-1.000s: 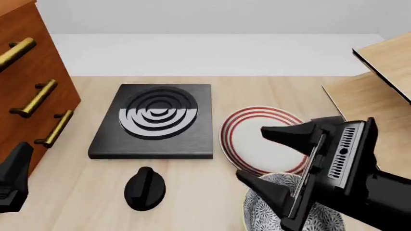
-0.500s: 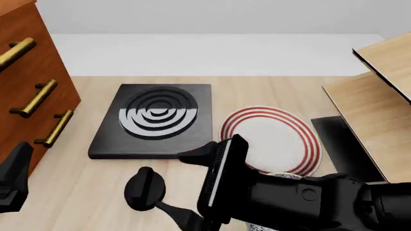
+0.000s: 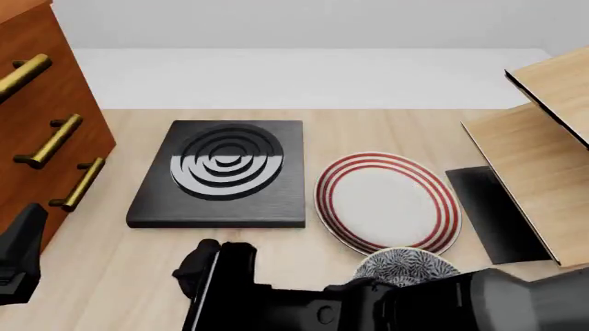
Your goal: Pick up the cream cheese and put it in the bowl.
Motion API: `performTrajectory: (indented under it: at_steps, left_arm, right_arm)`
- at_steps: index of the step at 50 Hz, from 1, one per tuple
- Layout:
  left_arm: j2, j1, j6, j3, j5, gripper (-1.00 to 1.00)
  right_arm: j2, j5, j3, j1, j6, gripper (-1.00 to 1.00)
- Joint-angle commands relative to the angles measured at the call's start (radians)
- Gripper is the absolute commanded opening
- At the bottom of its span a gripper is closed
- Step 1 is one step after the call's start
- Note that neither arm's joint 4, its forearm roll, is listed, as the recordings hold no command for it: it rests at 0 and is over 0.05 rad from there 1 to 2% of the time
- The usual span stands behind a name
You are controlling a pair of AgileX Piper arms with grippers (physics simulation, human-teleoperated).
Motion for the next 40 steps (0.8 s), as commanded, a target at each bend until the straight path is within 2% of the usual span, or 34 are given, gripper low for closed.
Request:
performTrajectory:
  at_steps: [1, 14, 40]
  left_arm:
    - [0.000, 0.000, 0.000, 0.000, 0.000, 1.00]
    - [0.000, 0.000, 0.000, 0.000, 0.000, 1.00]
    - [0.000, 0.000, 0.000, 0.000, 0.000, 1.00]
  right_arm:
    - [0.100, -0.015, -0.068, 0.051, 0.027, 1.00]
    - [0.145, -0.015, -0.110, 0.080, 0.043, 1.00]
    - [0.263, -0.082, -0.154, 0.099, 0.100, 1.00]
